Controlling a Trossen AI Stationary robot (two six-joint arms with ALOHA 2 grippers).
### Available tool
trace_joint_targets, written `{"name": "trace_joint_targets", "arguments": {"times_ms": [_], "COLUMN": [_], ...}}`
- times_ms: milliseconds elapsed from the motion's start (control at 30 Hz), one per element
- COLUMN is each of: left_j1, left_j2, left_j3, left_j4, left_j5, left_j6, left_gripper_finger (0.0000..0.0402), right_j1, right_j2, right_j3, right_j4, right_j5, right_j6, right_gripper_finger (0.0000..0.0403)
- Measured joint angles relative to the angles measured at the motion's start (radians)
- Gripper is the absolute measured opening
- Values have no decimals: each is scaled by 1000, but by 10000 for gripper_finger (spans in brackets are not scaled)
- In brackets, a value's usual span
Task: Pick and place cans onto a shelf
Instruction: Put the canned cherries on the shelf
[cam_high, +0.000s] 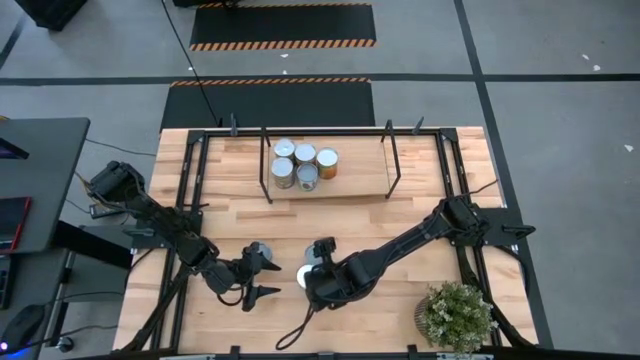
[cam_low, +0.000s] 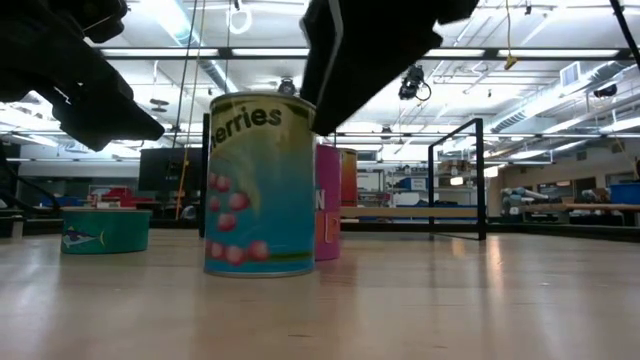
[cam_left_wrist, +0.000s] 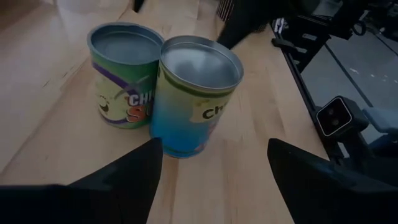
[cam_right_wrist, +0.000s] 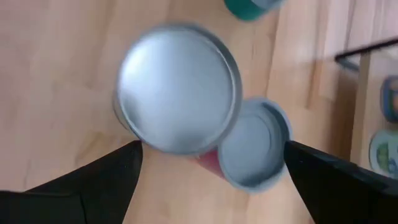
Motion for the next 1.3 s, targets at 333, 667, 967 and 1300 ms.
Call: {"name": "trace_joint_targets", "arguments": {"times_ms": [333, 667, 967, 1300], "left_j1": [17, 17, -12, -12], "left_j2": [0, 0, 0, 0], "left_j3": [0, 0, 0, 0], "left_j4": [1, -3, -16, -17], "left_j5": [1, 24, 46, 44], "left_j6": [21, -6, -14, -28], "left_gripper_finger": [295, 295, 295, 295], "right_j1": [4, -35, -63, -68], "right_j2": [-4, 56, 62, 66], "right_j3": [78, 77, 78, 63], "right_j4": [97, 225, 165, 116], "right_j5": [-135, -181, -186, -224], "right_j6": [7, 7, 27, 58], "right_gripper_finger": [398, 399, 399, 389]}}
